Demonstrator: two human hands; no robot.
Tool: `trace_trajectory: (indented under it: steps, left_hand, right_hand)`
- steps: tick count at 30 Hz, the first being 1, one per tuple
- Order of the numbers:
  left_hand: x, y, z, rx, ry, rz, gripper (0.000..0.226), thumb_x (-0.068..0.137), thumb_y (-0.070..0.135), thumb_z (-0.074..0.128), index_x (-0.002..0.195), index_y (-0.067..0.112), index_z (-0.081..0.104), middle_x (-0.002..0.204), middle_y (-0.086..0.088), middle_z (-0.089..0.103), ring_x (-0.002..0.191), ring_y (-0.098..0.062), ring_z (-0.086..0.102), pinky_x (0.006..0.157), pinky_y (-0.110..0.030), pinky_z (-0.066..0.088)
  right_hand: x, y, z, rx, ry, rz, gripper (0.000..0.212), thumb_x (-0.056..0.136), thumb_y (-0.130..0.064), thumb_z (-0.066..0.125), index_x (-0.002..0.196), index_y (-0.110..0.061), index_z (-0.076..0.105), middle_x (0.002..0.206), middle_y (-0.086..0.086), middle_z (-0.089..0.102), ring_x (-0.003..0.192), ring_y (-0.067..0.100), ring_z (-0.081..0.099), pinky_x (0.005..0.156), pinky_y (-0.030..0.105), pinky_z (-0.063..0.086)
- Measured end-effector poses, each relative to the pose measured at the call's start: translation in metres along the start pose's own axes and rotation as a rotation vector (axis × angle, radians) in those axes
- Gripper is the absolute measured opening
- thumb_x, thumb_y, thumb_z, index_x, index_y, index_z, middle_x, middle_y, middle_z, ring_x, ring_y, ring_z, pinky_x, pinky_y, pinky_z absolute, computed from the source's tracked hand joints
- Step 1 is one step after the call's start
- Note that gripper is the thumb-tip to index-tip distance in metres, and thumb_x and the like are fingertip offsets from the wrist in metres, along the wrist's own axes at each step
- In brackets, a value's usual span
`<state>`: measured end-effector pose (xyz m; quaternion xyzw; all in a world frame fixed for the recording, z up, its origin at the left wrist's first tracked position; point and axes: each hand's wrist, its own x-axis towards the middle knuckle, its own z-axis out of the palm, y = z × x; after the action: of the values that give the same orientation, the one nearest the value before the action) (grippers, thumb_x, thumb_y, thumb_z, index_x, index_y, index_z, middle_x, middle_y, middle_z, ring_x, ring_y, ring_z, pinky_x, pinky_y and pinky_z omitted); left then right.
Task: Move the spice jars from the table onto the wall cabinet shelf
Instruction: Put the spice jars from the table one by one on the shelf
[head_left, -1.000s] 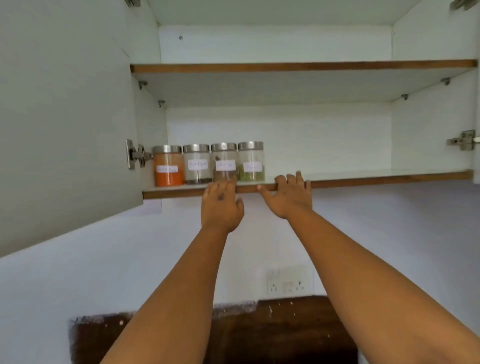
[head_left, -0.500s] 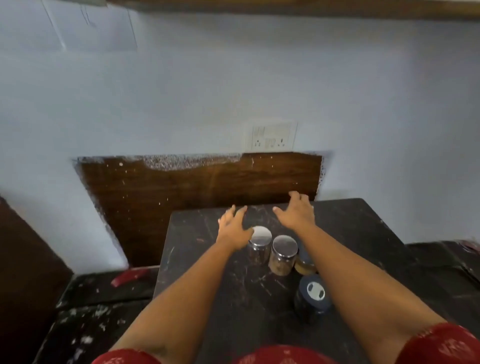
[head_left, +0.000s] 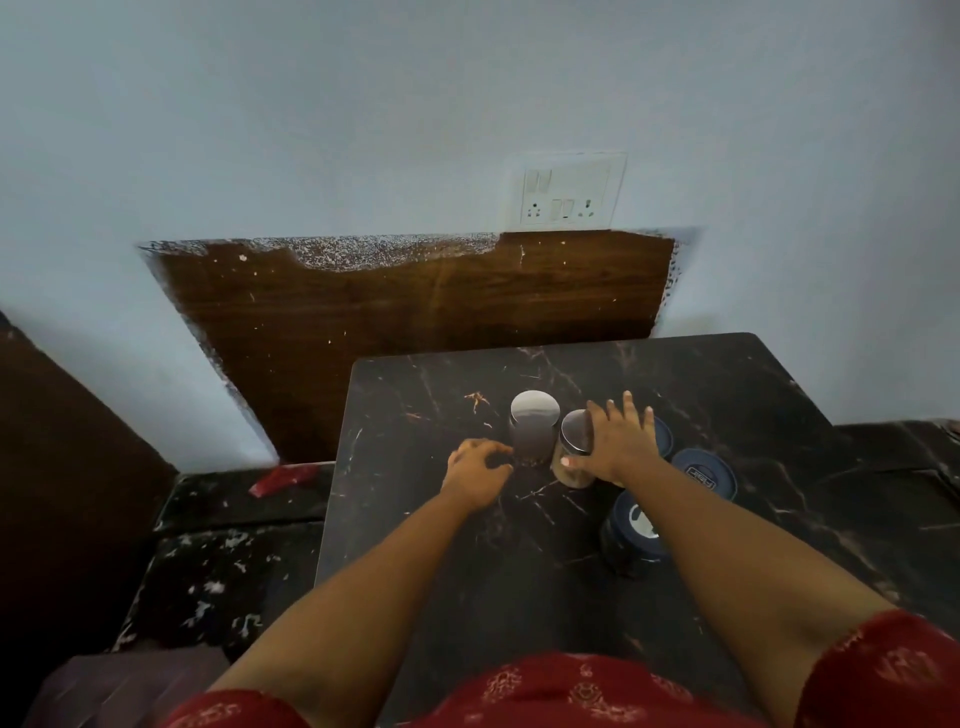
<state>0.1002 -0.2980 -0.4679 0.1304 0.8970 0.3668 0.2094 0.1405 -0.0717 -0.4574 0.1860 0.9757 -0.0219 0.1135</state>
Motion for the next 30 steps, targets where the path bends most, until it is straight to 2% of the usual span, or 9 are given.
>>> trace_trajectory:
  steps: [5,11,16,18,19,21,25,28,30]
  left_hand:
    - [0.001,0.003,0.007,-0.076,-0.047,-0.027,0.029,0.089,0.024,0.062,0.118,0.025,0.068,0.132,-0.008,0.053,0.126,-0.027,0.048,0.112,-0.037,0.036]
    - [0.008,0.006,0.013,-0.142,-0.085,-0.062,0.026,0.089,0.025,0.062,0.114,0.022,0.069,0.128,-0.008,0.058,0.121,-0.026,0.054,0.105,-0.041,0.045]
    - [0.006,-0.001,0.015,-0.163,-0.170,-0.118,0.035,0.095,0.039,0.054,0.121,0.017,0.061,0.128,-0.011,0.058,0.116,-0.029,0.057,0.100,-0.041,0.048]
    - [0.004,-0.007,0.017,-0.294,-0.191,-0.245,0.048,0.099,0.046,0.042,0.134,0.014,0.051,0.132,-0.011,0.055,0.117,-0.028,0.054,0.099,-0.037,0.045]
    - [0.002,-0.008,0.018,-0.417,-0.187,-0.334,0.051,0.100,0.047,0.039,0.136,0.012,0.050,0.125,-0.010,0.058,0.108,-0.026,0.057,0.092,-0.036,0.046]
    - [-0.003,-0.008,0.019,-0.713,-0.212,-0.471,0.050,0.101,0.048,0.037,0.128,0.011,0.056,0.112,-0.008,0.064,0.091,-0.020,0.059,0.082,-0.034,0.046]
    - [-0.004,-0.006,0.018,-1.229,-0.415,-0.525,0.056,0.095,0.056,0.038,0.124,0.015,0.063,0.109,-0.011,0.073,0.096,-0.025,0.069,0.076,-0.035,0.057]
    - [-0.006,0.003,0.013,-1.315,-0.591,-0.496,0.068,0.088,0.063,0.043,0.125,0.011,0.064,0.126,-0.021,0.064,0.110,-0.035,0.063,0.086,-0.040,0.053]
    - [-0.011,0.012,0.014,-1.373,-0.637,-0.457,0.069,0.087,0.063,0.045,0.128,0.011,0.062,0.129,-0.022,0.061,0.112,-0.036,0.062,0.087,-0.040,0.053]
  right_hand:
    - [-0.003,-0.004,0.007,0.022,0.055,0.009,0.093,0.077,-0.073,0.056,0.149,-0.023,0.026,0.157,0.006,0.031,0.150,0.032,0.004,0.118,0.053,0.005]
    - [-0.018,-0.020,0.007,0.130,0.063,0.059,0.107,0.062,-0.069,0.071,0.146,-0.016,0.030,0.154,0.007,0.033,0.147,0.031,0.017,0.117,0.049,0.018]
    - [-0.036,-0.028,-0.004,0.135,0.077,-0.010,0.085,0.049,-0.066,0.073,0.118,-0.023,0.045,0.125,0.000,0.052,0.120,0.024,0.040,0.101,0.044,0.034]
    - [-0.041,-0.033,-0.006,0.180,0.107,-0.034,0.078,0.049,-0.069,0.069,0.109,-0.026,0.045,0.117,-0.003,0.053,0.113,0.021,0.041,0.097,0.043,0.036]
    - [-0.044,-0.037,-0.006,0.232,0.116,-0.041,0.077,0.049,-0.071,0.066,0.108,-0.027,0.044,0.115,-0.005,0.052,0.111,0.020,0.041,0.094,0.042,0.038]
    - [-0.048,-0.045,-0.006,0.411,0.115,-0.033,0.074,0.051,-0.074,0.065,0.108,-0.031,0.043,0.110,-0.007,0.049,0.107,0.018,0.040,0.090,0.040,0.041]
    - [-0.050,-0.050,-0.016,0.966,0.047,0.023,0.066,0.058,-0.057,0.077,0.112,-0.032,0.048,0.110,-0.005,0.049,0.105,0.017,0.047,0.086,0.032,0.047]
    - [-0.046,-0.047,-0.030,1.325,-0.004,0.084,0.057,0.069,-0.031,0.081,0.118,-0.023,0.053,0.120,0.003,0.054,0.107,0.022,0.056,0.088,0.036,0.052]
    - [-0.045,-0.041,-0.038,1.589,-0.046,0.133,0.047,0.074,-0.019,0.077,0.115,-0.016,0.055,0.117,0.010,0.057,0.099,0.024,0.059,0.080,0.035,0.051]
